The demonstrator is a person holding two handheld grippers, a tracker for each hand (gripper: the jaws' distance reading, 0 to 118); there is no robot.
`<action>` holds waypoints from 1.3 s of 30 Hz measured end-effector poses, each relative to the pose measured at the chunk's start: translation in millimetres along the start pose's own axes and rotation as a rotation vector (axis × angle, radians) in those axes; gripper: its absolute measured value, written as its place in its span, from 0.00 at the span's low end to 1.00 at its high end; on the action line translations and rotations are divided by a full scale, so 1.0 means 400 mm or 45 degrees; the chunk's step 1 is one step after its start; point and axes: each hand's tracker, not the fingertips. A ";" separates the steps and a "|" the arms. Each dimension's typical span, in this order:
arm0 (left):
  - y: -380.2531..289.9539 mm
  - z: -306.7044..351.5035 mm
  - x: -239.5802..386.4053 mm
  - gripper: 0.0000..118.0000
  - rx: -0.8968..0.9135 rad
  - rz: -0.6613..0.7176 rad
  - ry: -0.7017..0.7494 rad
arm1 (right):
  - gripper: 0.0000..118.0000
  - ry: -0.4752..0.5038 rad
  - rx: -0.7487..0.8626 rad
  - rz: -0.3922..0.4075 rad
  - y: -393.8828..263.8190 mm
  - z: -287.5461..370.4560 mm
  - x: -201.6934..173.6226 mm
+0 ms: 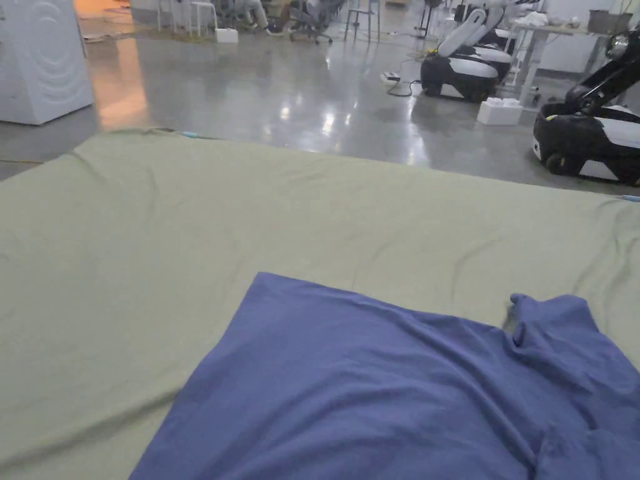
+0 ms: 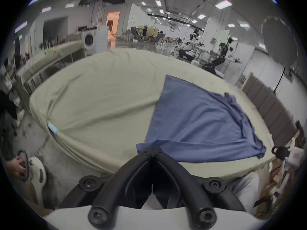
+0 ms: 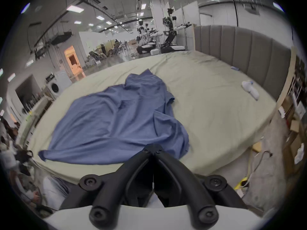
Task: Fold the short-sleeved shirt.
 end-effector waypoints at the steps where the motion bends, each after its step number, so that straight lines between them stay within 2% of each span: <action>1: 0.000 -0.009 -0.001 0.00 -0.027 0.025 -0.049 | 0.02 0.028 -0.089 0.012 0.003 -0.011 -0.004; 5: 0.005 -0.034 0.002 0.00 0.017 0.049 -0.045 | 0.02 0.061 -0.062 -0.053 -0.004 -0.004 0.004; 6: 0.004 -0.048 -0.006 0.15 0.032 0.074 -0.028 | 0.02 0.049 -0.039 -0.074 -0.003 0.000 0.008; 7: 0.000 -0.062 -0.016 0.46 0.041 0.104 -0.031 | 0.02 0.054 -0.029 -0.090 0.001 0.004 0.013; 8: -0.003 -0.077 -0.030 0.82 0.020 0.146 -0.045 | 0.02 0.059 -0.021 -0.110 0.005 0.008 0.017; 9: -0.008 -0.097 -0.037 0.95 -0.045 0.172 -0.058 | 0.02 0.060 -0.013 -0.128 0.005 0.003 0.020; 11: -0.025 -0.132 -0.045 0.93 -0.100 0.193 -0.143 | 0.02 0.057 -0.005 -0.148 0.012 0.004 0.025; 12: -0.025 -0.144 -0.043 0.90 -0.096 0.188 -0.125 | 0.02 0.053 -0.002 -0.155 0.016 0.004 0.025; 13: -0.032 -0.162 -0.039 0.81 -0.098 0.177 -0.113 | 0.02 0.049 -0.002 -0.159 0.017 -0.004 0.026; 14: -0.034 -0.179 -0.037 0.54 -0.112 0.139 -0.106 | 0.02 0.047 -0.001 -0.160 0.019 -0.006 0.026; 15: -0.033 -0.188 -0.033 0.05 -0.123 0.132 -0.099 | 0.02 0.045 -0.002 -0.159 0.021 -0.006 0.026; 17: -0.024 -0.203 -0.015 0.04 -0.139 0.139 -0.104 | 0.02 0.042 -0.008 -0.158 0.023 -0.014 0.027; 19: -0.025 -0.213 -0.014 0.04 -0.184 0.175 -0.197 | 0.03 0.049 -0.006 -0.163 0.027 -0.019 0.033; 22: -0.016 -0.206 0.004 0.04 -0.158 0.144 -0.166 | 0.10 0.021 0.028 -0.156 0.031 -0.036 0.041; 23: -0.018 -0.208 0.001 0.04 -0.163 0.137 -0.159 | 0.20 0.018 0.031 -0.149 0.035 -0.043 0.047; 24: -0.011 -0.212 -0.008 0.04 -0.165 0.135 -0.155 | 0.55 0.029 0.022 -0.139 0.039 -0.055 0.055; 25: -0.012 -0.213 -0.014 0.04 -0.168 0.139 -0.155 | 0.78 0.035 -0.023 -0.129 0.043 -0.067 0.060; 26: -0.015 -0.213 -0.019 0.04 -0.173 0.146 -0.155 | 0.88 0.040 -0.086 -0.130 0.046 -0.079 0.064; 27: -0.020 -0.212 -0.024 0.04 -0.176 0.158 -0.156 | 0.88 0.040 -0.109 -0.123 0.047 -0.092 0.068; 31: -0.030 -0.206 -0.022 0.04 -0.174 0.176 -0.153 | 0.87 -0.076 -0.223 0.004 0.042 -0.161 0.066; 32: -0.024 -0.204 -0.014 0.04 -0.175 0.172 -0.151 | 0.81 -0.089 -0.265 0.036 0.040 -0.173 0.063; 34: -0.024 -0.200 -0.010 0.04 -0.176 0.161 -0.142 | 0.08 -0.078 -0.312 0.081 0.026 -0.200 0.066; 37: -0.013 -0.203 -0.010 0.04 -0.172 0.145 -0.131 | 0.05 -0.047 -0.320 0.063 0.014 -0.194 0.068; 39: 0.002 -0.209 -0.013 0.04 -0.162 0.148 -0.141 | 0.05 -0.037 -0.281 0.010 0.017 -0.186 0.080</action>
